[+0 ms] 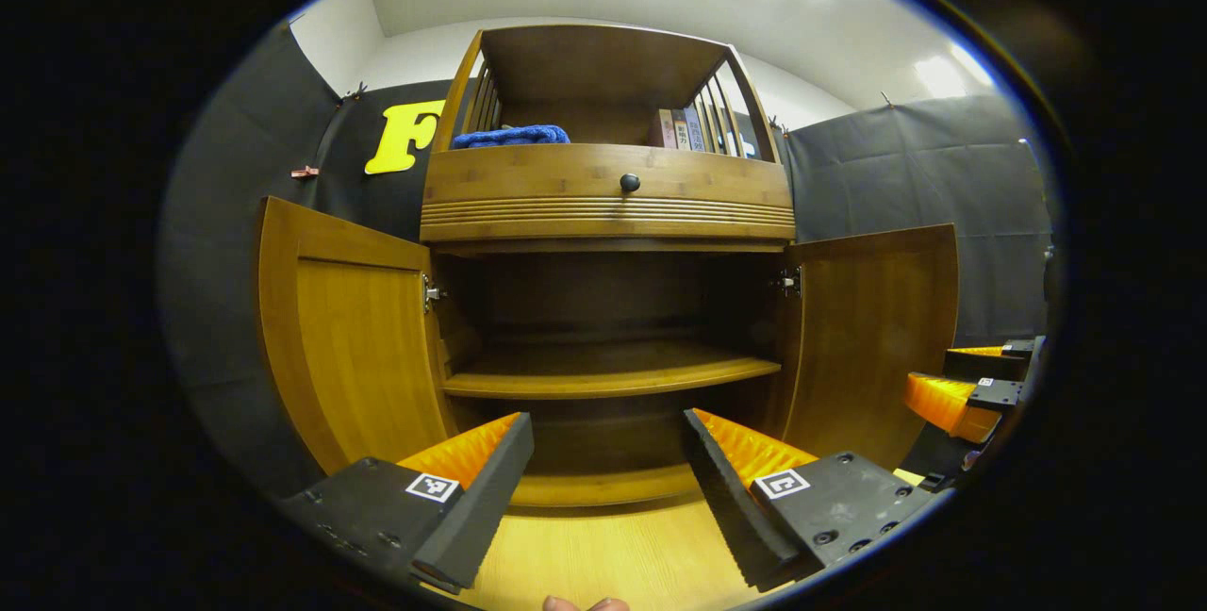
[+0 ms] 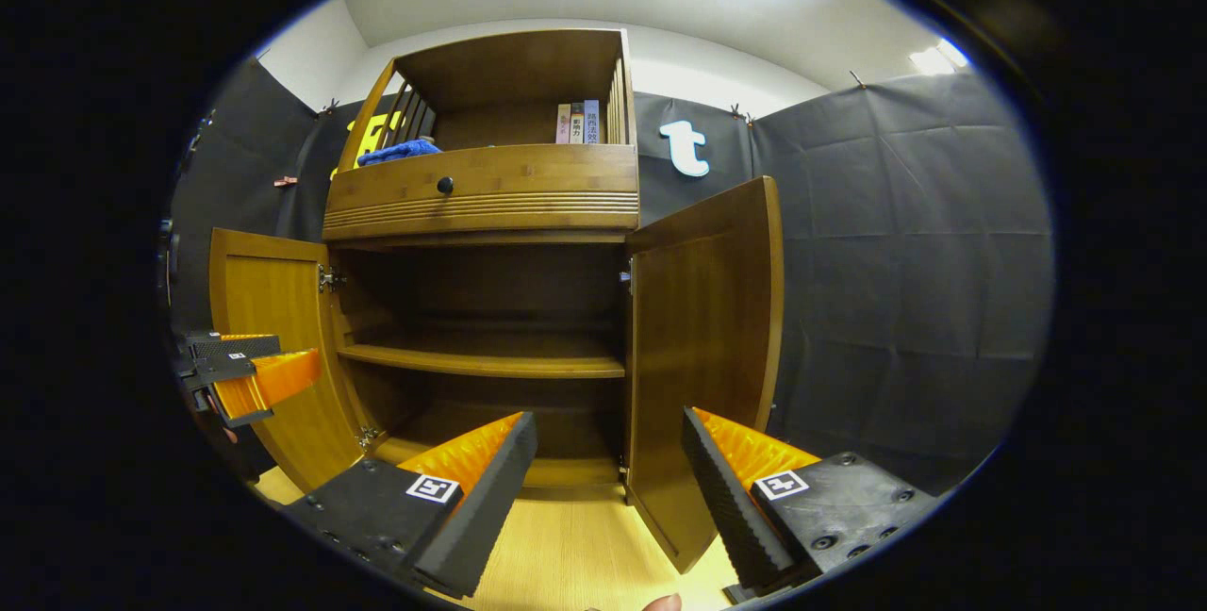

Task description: Open the right door of the double-door shoe cabinet with the right hand, and open the left door with the left hand.

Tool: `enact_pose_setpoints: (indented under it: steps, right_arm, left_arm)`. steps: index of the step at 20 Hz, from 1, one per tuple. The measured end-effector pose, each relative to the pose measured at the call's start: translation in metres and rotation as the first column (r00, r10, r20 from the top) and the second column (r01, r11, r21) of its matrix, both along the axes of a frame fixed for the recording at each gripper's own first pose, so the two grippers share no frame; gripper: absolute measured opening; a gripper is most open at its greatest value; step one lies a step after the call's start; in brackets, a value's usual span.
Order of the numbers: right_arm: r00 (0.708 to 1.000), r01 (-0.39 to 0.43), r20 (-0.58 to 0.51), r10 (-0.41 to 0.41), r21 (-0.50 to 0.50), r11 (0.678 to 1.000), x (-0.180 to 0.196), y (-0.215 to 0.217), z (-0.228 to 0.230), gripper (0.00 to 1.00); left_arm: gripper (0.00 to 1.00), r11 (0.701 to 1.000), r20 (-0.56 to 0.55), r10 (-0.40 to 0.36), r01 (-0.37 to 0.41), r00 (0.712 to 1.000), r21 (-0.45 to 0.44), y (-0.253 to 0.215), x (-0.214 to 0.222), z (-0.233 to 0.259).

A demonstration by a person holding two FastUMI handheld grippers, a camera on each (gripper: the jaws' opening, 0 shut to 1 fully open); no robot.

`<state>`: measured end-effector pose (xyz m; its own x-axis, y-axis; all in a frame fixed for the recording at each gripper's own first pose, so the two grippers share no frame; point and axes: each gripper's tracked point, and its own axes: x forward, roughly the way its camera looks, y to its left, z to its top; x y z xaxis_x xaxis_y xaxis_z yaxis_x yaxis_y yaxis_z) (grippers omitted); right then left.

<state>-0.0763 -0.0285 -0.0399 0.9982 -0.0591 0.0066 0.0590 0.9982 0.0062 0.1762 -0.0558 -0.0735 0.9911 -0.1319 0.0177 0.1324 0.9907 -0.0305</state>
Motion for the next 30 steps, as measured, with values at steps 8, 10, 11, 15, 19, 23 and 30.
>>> enact_pose_setpoints:
  steps: [8,10,11,15,19,23,30]
  right_arm:
    - [1.0,0.007,-0.004,-0.007,-0.003,1.0,0.0009,-0.0006,-0.001,0.98]
    - [1.0,0.009,-0.004,-0.009,-0.002,1.0,0.0006,-0.0009,-0.0006,0.96]
    - [1.0,0.009,-0.001,-0.009,-0.004,1.0,0.0005,-0.0008,-0.0002,0.98]
    - [1.0,0.011,-0.001,-0.011,-0.01,1.0,0.001,-0.001,0.0001,0.98]
    - [1.0,0.018,0.008,-0.018,-0.012,1.0,0.0012,-0.0014,0.0022,0.98]
    - [1.0,0.02,0.011,-0.02,-0.008,1.0,0.0006,-0.0012,0.0023,0.98]
    - [1.0,-0.001,0.027,0.001,-0.005,1.0,-0.0011,0.001,0.0048,0.96]
  left_arm:
    - [1.0,1.0,0.001,-0.014,0.014,1.0,0.017,0.0004,0.0003,-0.0006]
    - [0.98,1.0,0.001,-0.013,0.013,1.0,0.014,-0.0001,0.0011,-0.0005]
    - [1.0,1.0,0.003,-0.013,0.013,1.0,0.013,0.0,0.0008,-0.0004]
    - [1.0,1.0,0.003,-0.014,0.014,1.0,0.014,-0.0004,0.0016,-0.0007]
    - [1.0,1.0,0.016,-0.009,0.009,1.0,0.015,0.0005,0.0026,0.0019]
    - [1.0,1.0,0.028,-0.006,0.006,1.0,0.011,0.0,0.0042,0.004]
    - [1.0,1.0,0.028,-0.003,0.003,1.0,0.016,0.0009,0.003,0.0037]
